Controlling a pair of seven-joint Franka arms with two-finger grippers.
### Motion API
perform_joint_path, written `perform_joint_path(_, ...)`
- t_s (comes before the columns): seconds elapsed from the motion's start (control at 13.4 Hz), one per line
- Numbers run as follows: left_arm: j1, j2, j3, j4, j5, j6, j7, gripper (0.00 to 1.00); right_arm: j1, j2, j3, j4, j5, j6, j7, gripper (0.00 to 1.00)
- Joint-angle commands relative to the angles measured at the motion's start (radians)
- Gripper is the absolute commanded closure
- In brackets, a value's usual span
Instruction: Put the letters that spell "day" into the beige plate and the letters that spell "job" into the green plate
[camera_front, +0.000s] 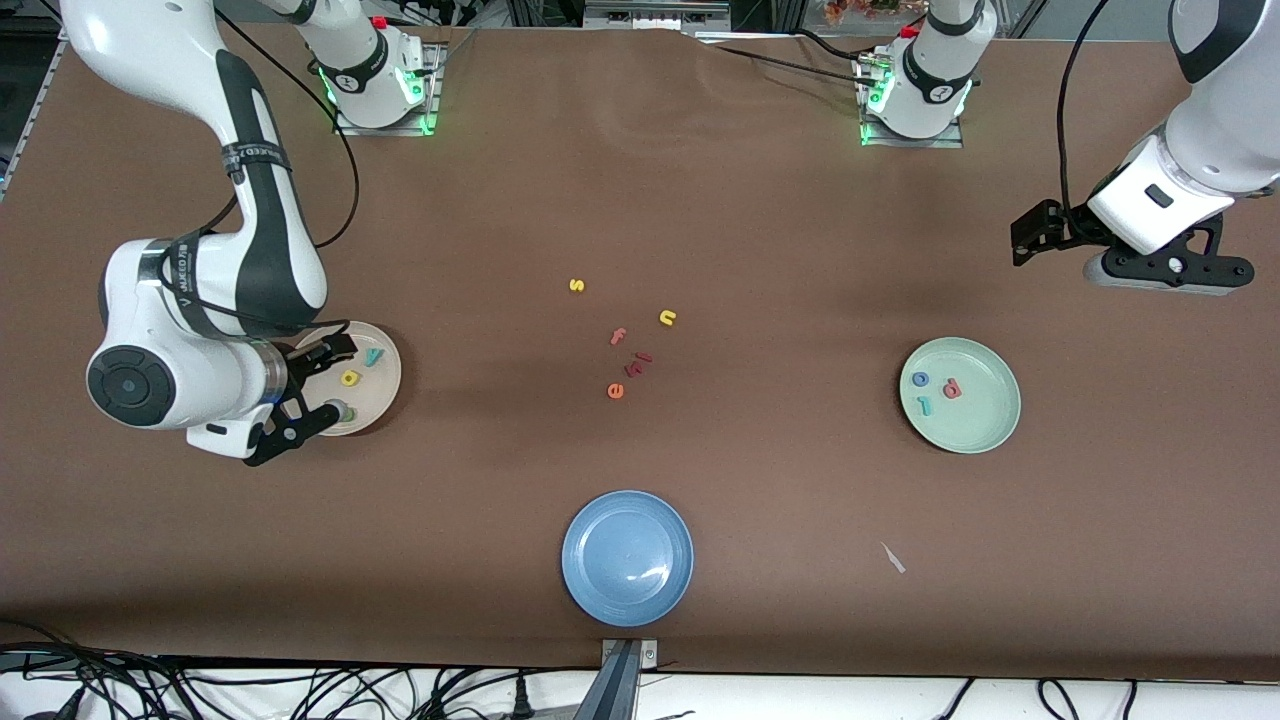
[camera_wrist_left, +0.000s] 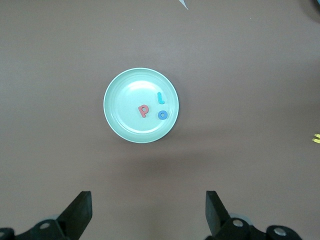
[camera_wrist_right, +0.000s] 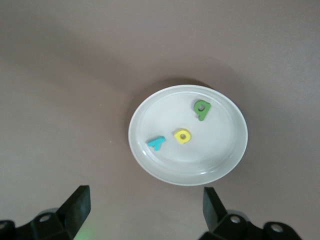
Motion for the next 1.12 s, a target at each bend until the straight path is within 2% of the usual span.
perform_joint_path(0.0,-0.006,0.003,0.007,0.014,-0.024,-0.011,0.015,0.0,0.053,-0.045,-0.001,0.024,0.0,-0.053,0.025,0.0)
perform_joint_path(0.07,-0.006,0.003,0.007,0.014,-0.024,-0.012,0.015,0.0,0.063,-0.067,0.006,0.026,-0.003,-0.053,0.032,0.0)
perform_joint_path(0.15,-0.006,0.003,0.007,0.014,-0.024,-0.012,0.015,0.0,0.064,-0.097,0.049,0.018,-0.011,-0.043,0.045,0.0)
perform_joint_path(0.3,-0.006,0.003,0.007,0.014,-0.024,-0.012,0.015,0.0,0.043,-0.209,0.135,-0.081,-0.057,0.029,0.064,0.0)
perform_joint_path(0.37,-0.006,0.003,0.007,0.014,-0.024,-0.012,0.015,0.0,0.034,-0.273,0.149,-0.138,-0.06,0.083,0.065,0.0)
perform_joint_path(0.52,-0.006,0.003,0.007,0.014,-0.026,-0.012,0.015,0.0,0.015,-0.393,0.16,-0.227,-0.068,0.108,0.076,0.0)
perform_joint_path(0.67,-0.006,0.003,0.007,0.014,-0.026,-0.012,0.015,0.0,-0.067,-0.475,0.218,-0.238,-0.071,0.05,0.122,0.0)
perform_joint_path(0.89,-0.006,0.003,0.007,0.014,-0.026,-0.012,0.015,0.0,-0.13,-0.526,0.22,-0.241,-0.08,-0.05,0.163,0.0)
perform_joint_path(1.04,-0.006,0.003,0.007,0.014,-0.026,-0.014,0.015,0.0,-0.149,-0.548,0.22,-0.234,-0.158,-0.104,0.165,0.0)
